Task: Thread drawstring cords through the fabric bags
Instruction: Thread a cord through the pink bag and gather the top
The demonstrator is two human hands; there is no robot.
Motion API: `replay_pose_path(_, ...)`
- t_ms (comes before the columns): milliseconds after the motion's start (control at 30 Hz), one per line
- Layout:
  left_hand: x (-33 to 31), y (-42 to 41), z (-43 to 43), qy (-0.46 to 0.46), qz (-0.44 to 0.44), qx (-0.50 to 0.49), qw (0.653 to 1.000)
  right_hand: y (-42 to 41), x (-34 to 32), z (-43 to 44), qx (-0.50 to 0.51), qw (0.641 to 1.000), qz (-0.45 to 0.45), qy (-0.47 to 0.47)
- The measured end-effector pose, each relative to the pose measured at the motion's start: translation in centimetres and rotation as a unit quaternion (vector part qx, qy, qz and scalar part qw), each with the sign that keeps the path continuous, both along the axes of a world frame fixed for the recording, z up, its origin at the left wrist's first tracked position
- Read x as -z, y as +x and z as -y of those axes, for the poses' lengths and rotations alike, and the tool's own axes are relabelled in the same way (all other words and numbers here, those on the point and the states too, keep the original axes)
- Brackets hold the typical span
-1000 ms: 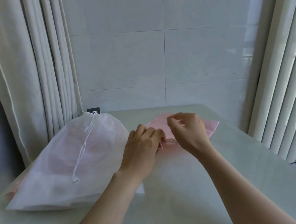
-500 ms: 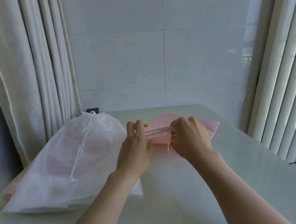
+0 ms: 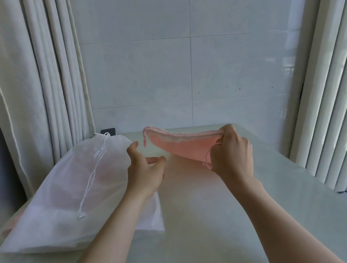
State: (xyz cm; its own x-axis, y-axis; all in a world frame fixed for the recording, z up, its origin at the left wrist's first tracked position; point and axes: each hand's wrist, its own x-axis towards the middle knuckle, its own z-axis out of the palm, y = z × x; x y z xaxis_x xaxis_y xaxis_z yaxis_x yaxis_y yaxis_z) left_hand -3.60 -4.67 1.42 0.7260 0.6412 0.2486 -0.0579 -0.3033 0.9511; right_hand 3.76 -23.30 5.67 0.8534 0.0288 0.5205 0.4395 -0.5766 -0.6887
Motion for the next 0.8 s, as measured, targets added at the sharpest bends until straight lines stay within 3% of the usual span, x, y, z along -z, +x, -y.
replay_pose_path(133,-2.1,-0.7,0.1,-0.080,0.088,0.023,0.993,0.2,0.3,0.0,-0.016,0.997,0.062,0.044)
replay_pose_path(333,-2.8,-1.3,-0.5,-0.158,0.075,0.020,0.984,2.4,2.3,-0.5,-0.137,0.988,-0.024,0.066)
replay_pose_path(467,-1.9,-1.3,-0.9,0.000,0.024,-0.066,0.998,2.8,3.6,0.0,-0.230,0.968,-0.089,-0.041)
replay_pose_path(533,-1.1,-1.0,-1.3,0.097,-0.001,-0.120,0.988,3.0,4.0,0.1,-0.242,0.962,-0.116,-0.043)
replay_pose_path(667,-0.3,-0.7,-1.9,0.199,-0.011,-0.174,0.964,3.6,3.5,0.8,-0.207,0.952,-0.210,0.078)
replay_pose_path(800,0.1,-0.7,-2.0,0.212,-0.038,-0.173,0.961,3.3,2.1,1.1,-0.193,0.872,-0.378,0.244)
